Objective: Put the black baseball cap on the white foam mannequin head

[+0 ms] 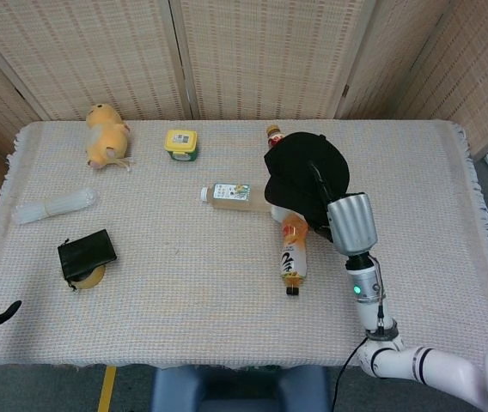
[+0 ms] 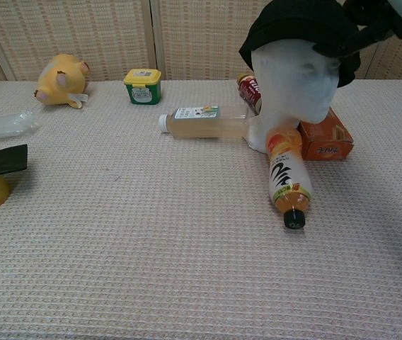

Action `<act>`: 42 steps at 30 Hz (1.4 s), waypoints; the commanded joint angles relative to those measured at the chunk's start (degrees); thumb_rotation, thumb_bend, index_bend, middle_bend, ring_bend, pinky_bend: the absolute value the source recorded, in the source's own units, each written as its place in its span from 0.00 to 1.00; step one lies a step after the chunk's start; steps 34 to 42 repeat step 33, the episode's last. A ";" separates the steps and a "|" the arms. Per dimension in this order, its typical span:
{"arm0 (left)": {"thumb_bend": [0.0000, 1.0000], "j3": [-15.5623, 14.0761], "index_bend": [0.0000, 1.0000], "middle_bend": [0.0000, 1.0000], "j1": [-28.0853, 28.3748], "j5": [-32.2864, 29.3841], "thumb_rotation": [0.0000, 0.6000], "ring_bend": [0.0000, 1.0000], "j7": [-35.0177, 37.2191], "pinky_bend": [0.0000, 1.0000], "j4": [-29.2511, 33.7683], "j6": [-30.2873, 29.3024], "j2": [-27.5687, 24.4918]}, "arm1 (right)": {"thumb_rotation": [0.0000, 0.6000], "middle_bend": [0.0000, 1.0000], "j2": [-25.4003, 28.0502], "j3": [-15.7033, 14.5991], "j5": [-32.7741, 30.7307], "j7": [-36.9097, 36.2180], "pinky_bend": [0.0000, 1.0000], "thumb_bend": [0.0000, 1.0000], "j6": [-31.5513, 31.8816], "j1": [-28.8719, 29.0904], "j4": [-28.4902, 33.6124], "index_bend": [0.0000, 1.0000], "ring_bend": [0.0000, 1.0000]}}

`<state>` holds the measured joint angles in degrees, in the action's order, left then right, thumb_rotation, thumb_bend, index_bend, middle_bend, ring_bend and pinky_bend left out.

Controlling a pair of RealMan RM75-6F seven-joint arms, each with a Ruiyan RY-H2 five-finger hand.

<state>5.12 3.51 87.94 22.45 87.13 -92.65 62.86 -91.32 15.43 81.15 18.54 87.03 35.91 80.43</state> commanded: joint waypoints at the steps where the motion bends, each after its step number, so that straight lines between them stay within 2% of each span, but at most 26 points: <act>1: 0.20 -0.08 0.02 0.00 -0.05 0.19 1.00 0.04 -0.15 0.21 0.09 -0.11 -0.02 | 1.00 0.89 8.38 -4.35 0.32 2.30 1.00 0.07 -1.27 -5.22 8.40 0.00 0.83; 5: 0.20 -0.11 0.02 0.00 -0.23 0.46 1.00 0.04 -0.25 0.21 0.39 -0.54 -0.15 | 1.00 0.85 13.90 -8.96 2.52 0.79 1.00 0.05 -0.88 -9.42 11.77 0.00 0.78; 8: 0.20 -0.07 0.02 0.00 -0.43 0.73 1.00 0.04 -0.22 0.21 0.65 -1.16 -0.19 | 1.00 0.82 16.49 -11.52 3.28 -1.07 1.00 0.05 -0.93 -11.96 11.30 0.00 0.75; 11: 0.20 -0.60 0.02 0.00 -0.44 1.67 1.00 0.04 -0.07 0.22 0.79 -1.12 -0.52 | 1.00 0.74 18.43 -13.14 4.17 -2.93 0.99 0.05 0.50 -14.58 10.57 0.00 0.67; 13: 0.20 -1.06 0.02 0.00 -0.37 2.34 1.00 0.03 -0.26 0.21 0.90 -0.89 -0.78 | 1.00 0.64 19.25 -13.61 4.72 -4.31 0.89 0.05 2.79 -16.61 10.29 0.00 0.57; 16: 0.20 -1.77 0.02 0.00 -0.18 2.76 1.00 0.03 -1.38 0.21 1.22 0.19 -1.45 | 1.00 0.46 20.67 -14.20 4.71 -7.16 0.57 0.05 6.14 -20.09 9.90 0.00 0.36; 17: 0.20 -1.91 0.02 0.00 -0.05 2.54 1.00 0.02 -2.19 0.21 1.33 0.82 -1.66 | 1.00 0.40 21.36 -14.73 4.76 -8.21 0.49 0.05 6.86 -21.35 10.06 0.00 0.31; 21: 0.19 -2.28 0.04 0.00 0.67 1.85 1.00 0.00 -5.72 0.21 1.35 3.14 -1.79 | 1.00 0.11 24.99 -18.65 4.35 -7.02 0.25 0.04 8.88 -27.00 13.18 0.00 0.07; 24: 0.19 -3.05 0.06 0.00 1.22 2.12 1.00 0.00 -8.67 0.21 1.34 4.93 -1.79 | 1.00 0.01 26.50 -21.23 4.94 -6.02 0.10 0.03 9.87 -30.37 14.72 0.00 0.00; 31: 0.18 -4.34 0.09 0.00 1.53 2.97 1.00 0.00 -16.42 0.19 2.74 6.40 -1.67 | 1.00 0.00 27.54 -19.99 5.00 -11.56 0.02 0.04 10.24 -32.57 13.04 0.00 0.00; 42: 0.18 -4.34 0.10 0.00 1.39 3.41 1.00 0.00 -16.88 0.19 2.87 5.69 -1.46 | 1.00 0.00 28.10 -19.47 4.63 -12.63 0.02 0.03 9.44 -32.66 13.26 0.00 0.00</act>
